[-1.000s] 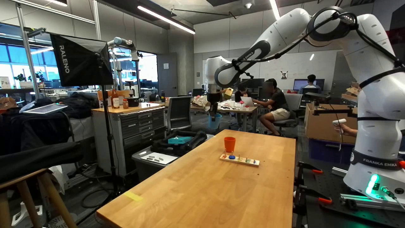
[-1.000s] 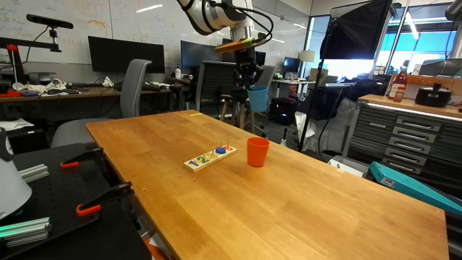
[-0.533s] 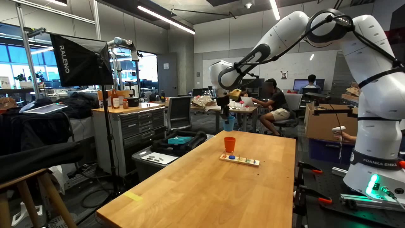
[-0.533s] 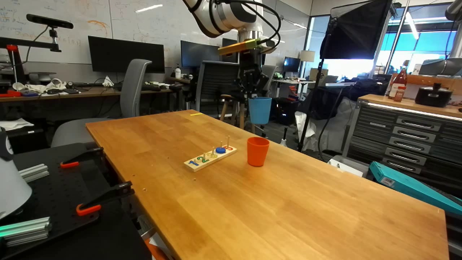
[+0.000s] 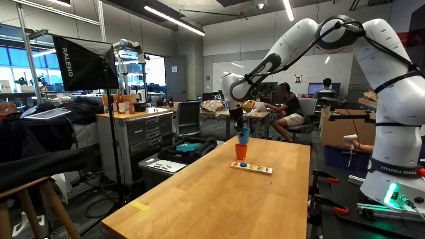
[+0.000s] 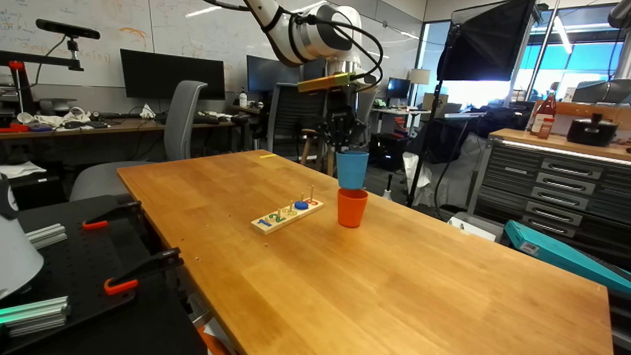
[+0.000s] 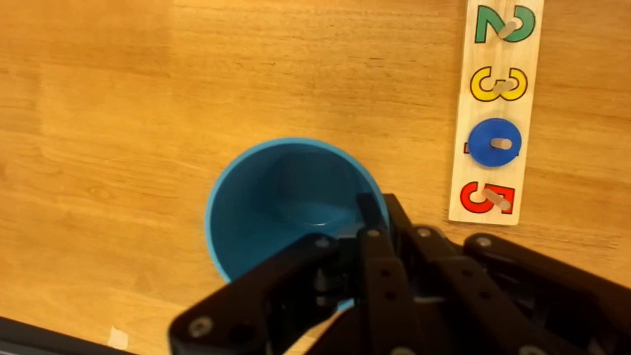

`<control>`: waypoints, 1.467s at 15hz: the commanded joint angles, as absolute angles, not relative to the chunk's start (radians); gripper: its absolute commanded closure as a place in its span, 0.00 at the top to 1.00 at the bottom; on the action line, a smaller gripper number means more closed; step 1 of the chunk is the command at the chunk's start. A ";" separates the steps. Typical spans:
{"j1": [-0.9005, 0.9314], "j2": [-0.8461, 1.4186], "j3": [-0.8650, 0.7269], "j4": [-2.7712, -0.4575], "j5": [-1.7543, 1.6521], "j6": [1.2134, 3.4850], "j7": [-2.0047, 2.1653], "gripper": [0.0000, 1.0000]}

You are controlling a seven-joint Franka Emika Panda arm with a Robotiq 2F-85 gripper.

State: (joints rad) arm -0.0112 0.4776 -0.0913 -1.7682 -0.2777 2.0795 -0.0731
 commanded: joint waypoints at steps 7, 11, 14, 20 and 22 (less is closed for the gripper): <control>-0.019 0.518 -0.086 -1.729 -0.275 2.115 -0.041 0.53; -0.017 0.496 -0.065 -1.728 -0.249 2.095 -0.056 0.84; -0.023 0.453 -0.014 -1.731 -0.168 2.031 -0.123 1.00; -0.002 0.397 0.034 -1.679 -0.137 2.087 -0.174 1.00; 0.003 0.374 0.036 -1.664 -0.139 2.107 -0.174 1.00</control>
State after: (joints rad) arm 0.0011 0.4061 0.0322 -1.6932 -0.1504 2.0847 -0.1441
